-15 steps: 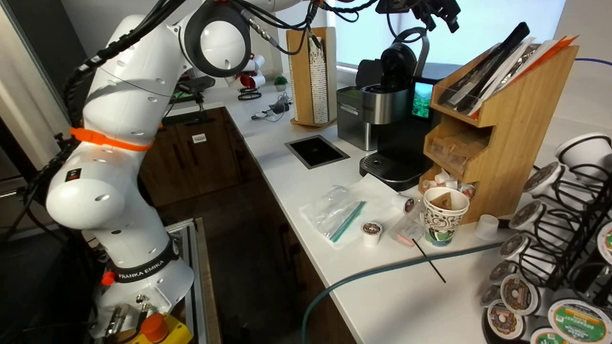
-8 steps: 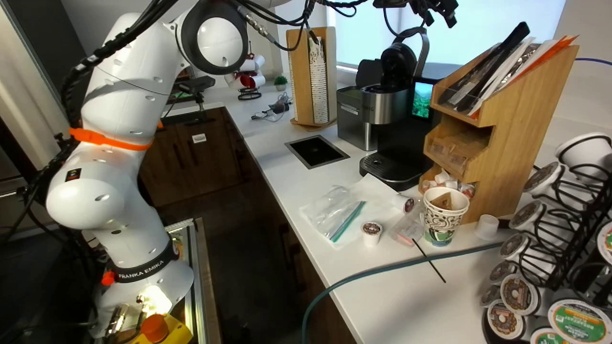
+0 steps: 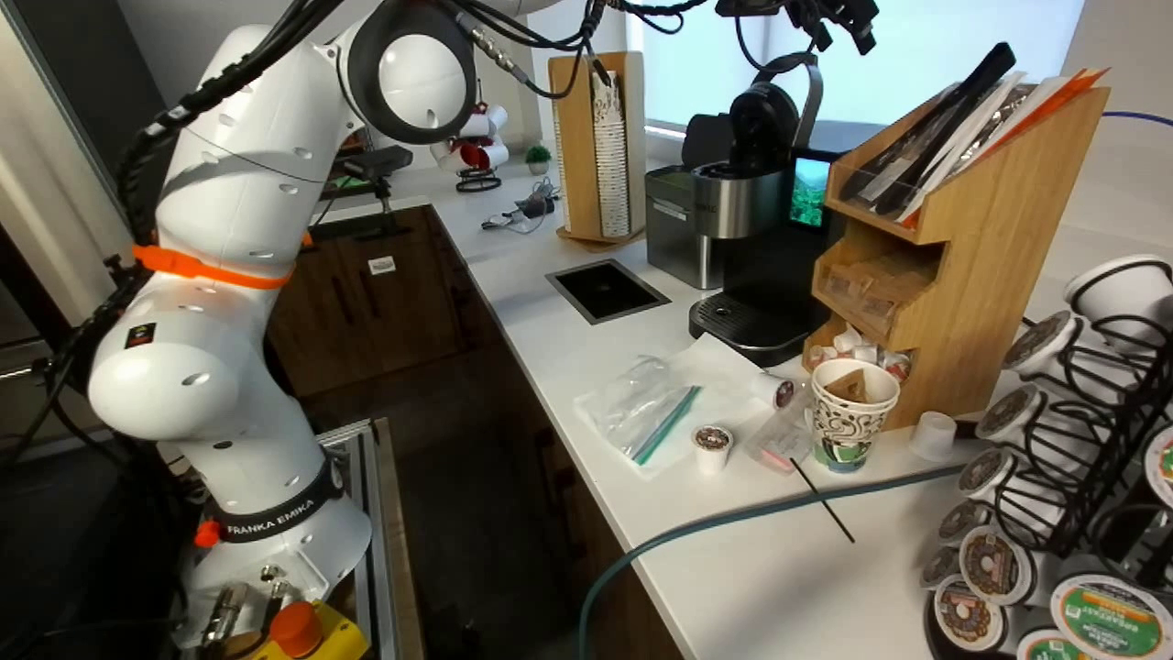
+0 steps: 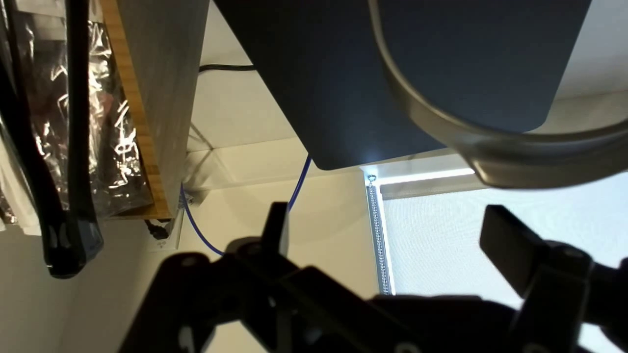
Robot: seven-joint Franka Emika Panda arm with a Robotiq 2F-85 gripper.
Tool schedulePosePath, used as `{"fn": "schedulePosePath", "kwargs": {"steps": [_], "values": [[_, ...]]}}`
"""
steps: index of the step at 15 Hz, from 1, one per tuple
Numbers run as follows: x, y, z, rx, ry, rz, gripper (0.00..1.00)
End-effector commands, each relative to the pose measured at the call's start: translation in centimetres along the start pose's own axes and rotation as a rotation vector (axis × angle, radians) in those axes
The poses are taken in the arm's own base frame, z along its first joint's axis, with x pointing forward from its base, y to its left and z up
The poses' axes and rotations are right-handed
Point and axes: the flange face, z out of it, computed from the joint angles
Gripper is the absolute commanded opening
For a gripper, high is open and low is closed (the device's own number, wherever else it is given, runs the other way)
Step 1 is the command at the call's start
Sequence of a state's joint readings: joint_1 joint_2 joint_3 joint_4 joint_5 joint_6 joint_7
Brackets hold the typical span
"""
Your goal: Close the lid of the coffee maker
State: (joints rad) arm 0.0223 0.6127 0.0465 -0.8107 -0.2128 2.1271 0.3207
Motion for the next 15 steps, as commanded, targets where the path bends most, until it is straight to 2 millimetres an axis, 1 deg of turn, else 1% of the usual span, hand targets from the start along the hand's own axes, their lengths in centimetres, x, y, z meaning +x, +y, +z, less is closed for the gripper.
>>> {"fn": "schedulePosePath", "kwargs": {"steps": [1, 6, 10, 12, 15], "values": [[-0.1, 0.1, 0.1, 0.012, -0.014, 0.013, 1.0], [-0.4, 0.0, -0.2, 0.016, -0.048, 0.021, 1.0], [-0.9, -0.3, -0.5, 0.043, -0.111, 0.031, 1.0], [-1.0, -0.1, -1.2, 0.048, -0.13, 0.037, 1.0], [-1.6, 0.4, -2.8, 0.058, -0.193, 0.043, 1.0]]}}
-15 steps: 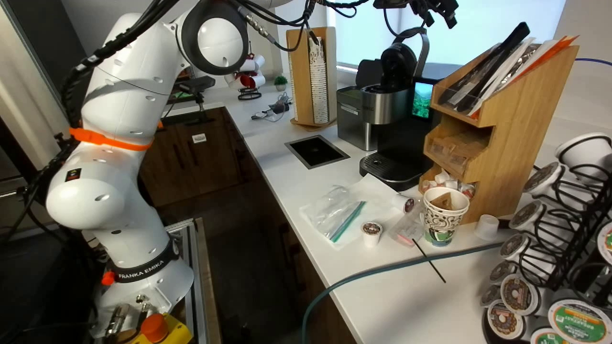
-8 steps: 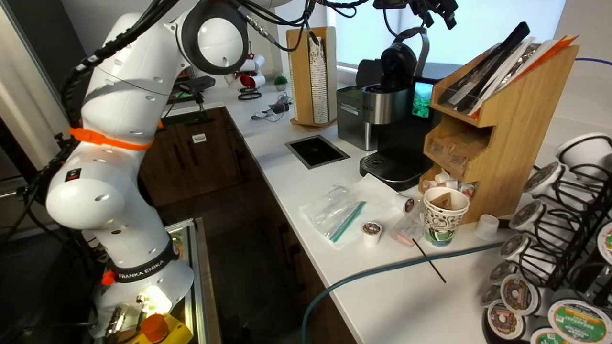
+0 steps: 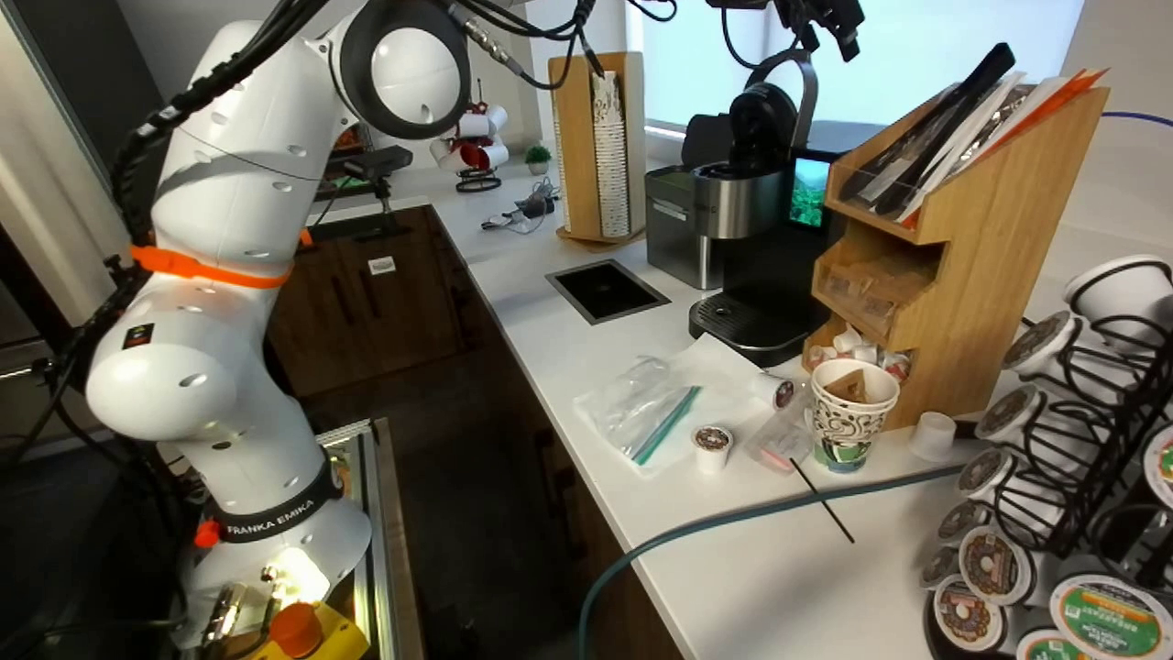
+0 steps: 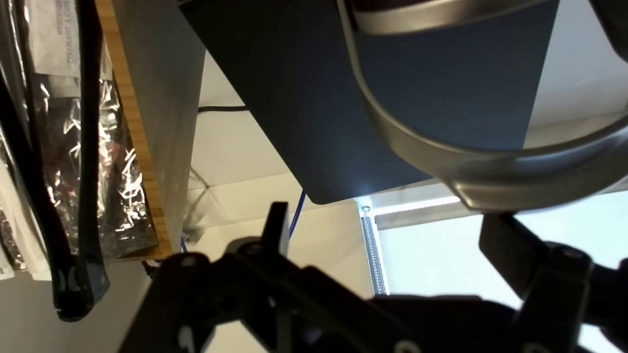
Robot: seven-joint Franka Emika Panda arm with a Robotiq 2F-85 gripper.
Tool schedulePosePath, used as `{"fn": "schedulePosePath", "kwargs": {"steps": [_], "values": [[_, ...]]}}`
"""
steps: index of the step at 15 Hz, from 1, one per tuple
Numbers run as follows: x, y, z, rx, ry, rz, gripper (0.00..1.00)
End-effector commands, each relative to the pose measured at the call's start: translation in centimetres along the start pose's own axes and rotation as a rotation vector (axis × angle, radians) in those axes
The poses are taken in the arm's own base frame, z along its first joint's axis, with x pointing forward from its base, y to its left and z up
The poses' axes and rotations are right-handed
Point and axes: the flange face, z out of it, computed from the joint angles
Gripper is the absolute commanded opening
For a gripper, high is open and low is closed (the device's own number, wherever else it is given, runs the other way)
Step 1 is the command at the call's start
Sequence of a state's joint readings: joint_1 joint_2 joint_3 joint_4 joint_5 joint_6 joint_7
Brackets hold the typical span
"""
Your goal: Close the lid of the coffee maker
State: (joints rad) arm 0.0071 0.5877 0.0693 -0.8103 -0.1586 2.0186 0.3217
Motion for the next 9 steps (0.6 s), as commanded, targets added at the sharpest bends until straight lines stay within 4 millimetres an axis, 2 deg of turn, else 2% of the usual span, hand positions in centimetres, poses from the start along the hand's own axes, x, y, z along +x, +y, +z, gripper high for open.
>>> {"fn": "schedulePosePath", "kwargs": {"steps": [1, 5, 9], "values": [[-1.5, 0.2, -2.0, 0.037, -0.126, 0.013, 1.0], [-3.6, 0.1, -3.3, 0.074, -0.272, 0.031, 1.0], [-6.9, 0.3, -3.4, 0.079, -0.453, 0.063, 1.0]]}}
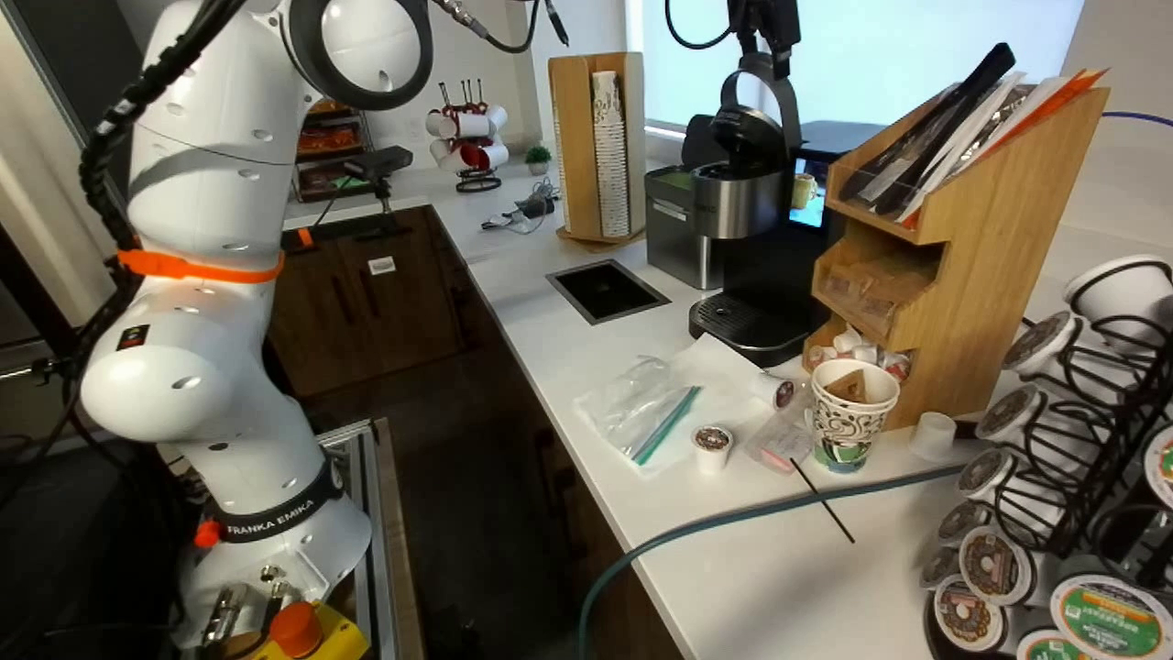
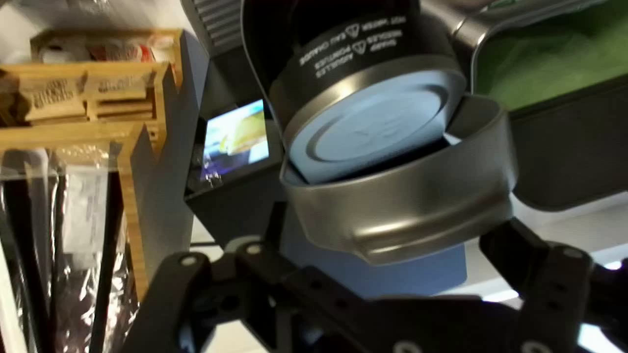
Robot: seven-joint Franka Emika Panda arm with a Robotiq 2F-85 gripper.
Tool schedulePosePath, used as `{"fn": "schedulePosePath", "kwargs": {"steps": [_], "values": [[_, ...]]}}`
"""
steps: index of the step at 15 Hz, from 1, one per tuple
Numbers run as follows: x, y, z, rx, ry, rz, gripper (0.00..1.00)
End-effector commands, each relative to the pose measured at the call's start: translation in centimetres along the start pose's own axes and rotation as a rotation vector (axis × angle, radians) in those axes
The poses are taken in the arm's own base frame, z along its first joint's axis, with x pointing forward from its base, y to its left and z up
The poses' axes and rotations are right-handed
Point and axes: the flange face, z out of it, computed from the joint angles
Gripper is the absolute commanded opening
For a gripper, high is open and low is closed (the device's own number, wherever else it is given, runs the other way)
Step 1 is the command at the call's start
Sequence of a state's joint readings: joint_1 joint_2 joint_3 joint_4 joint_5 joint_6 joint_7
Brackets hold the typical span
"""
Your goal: Close the lid of the coffee maker
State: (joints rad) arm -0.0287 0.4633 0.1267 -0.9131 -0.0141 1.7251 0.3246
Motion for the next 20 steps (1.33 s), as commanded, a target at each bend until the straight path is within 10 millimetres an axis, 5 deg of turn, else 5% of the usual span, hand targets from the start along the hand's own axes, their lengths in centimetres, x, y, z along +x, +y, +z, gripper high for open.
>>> {"fn": "schedulePosePath", "kwargs": {"steps": [1, 11, 15, 19, 20], "values": [[-3.7, 0.9, 0.8, 0.008, -0.189, 0.042, 1.0], [-10.3, 4.3, 3.6, -0.094, -0.478, 0.169, 1.0], [-9.5, 3.6, 2.4, -0.04, -0.314, 0.094, 1.0], [-9.3, 1.4, -2.4, 0.02, -0.151, -0.085, 1.0], [-8.1, 1.9, -0.3, -0.005, -0.203, -0.018, 1.0]]}}
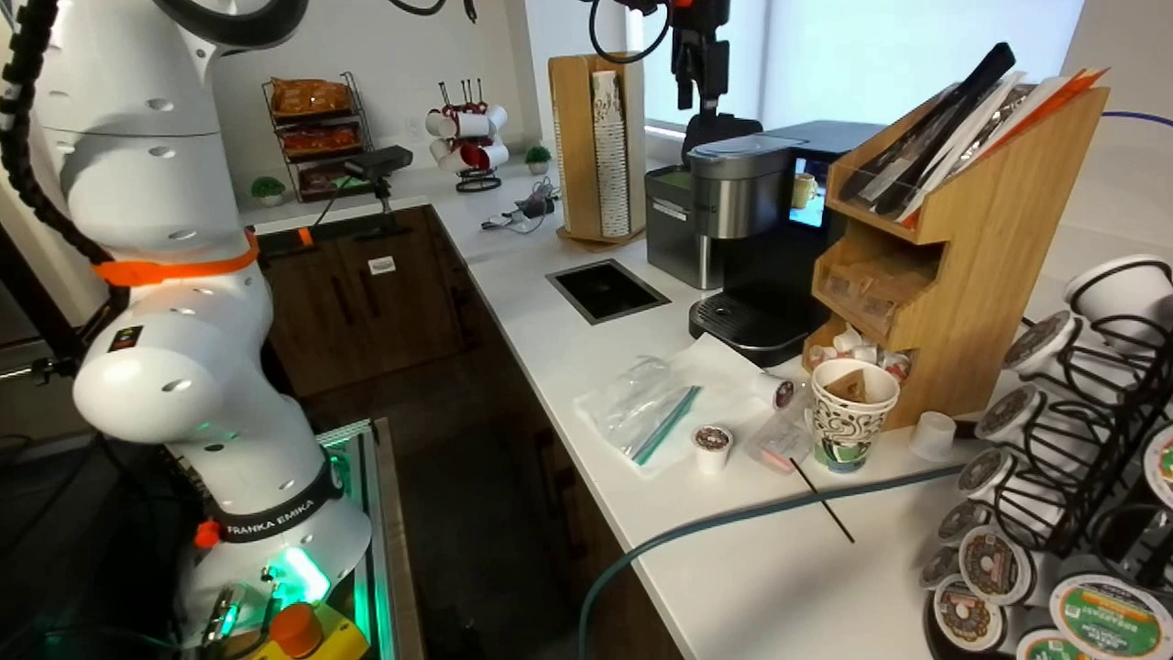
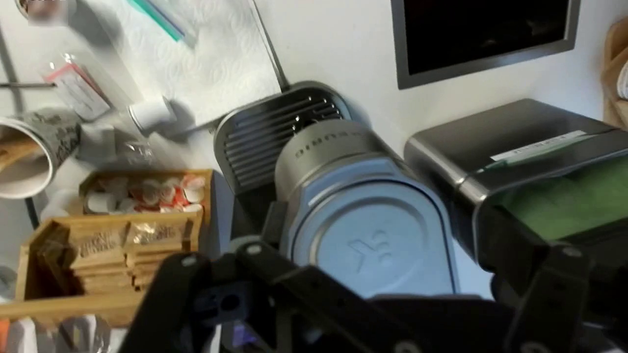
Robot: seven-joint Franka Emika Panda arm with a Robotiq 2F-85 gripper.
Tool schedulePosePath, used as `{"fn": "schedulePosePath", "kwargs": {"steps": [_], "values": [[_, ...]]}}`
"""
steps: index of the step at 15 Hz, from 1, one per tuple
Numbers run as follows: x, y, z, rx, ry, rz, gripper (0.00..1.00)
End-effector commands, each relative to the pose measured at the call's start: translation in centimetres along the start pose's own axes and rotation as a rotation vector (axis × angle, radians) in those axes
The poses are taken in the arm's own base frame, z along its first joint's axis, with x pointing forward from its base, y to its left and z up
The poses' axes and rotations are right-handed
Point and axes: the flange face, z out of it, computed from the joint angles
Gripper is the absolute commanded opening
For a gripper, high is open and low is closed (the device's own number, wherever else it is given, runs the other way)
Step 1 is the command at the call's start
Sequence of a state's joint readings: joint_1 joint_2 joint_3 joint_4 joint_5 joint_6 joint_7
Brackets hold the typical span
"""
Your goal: Close the lid of the coffee maker
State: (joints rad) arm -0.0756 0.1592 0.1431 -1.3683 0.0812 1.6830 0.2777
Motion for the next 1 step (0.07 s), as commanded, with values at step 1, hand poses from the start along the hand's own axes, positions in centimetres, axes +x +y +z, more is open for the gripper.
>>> {"fn": "schedulePosePath", "kwargs": {"steps": [1], "values": [[-0.39, -0.41, -1.17, 0.006, 0.026, -0.028, 1.0]]}}
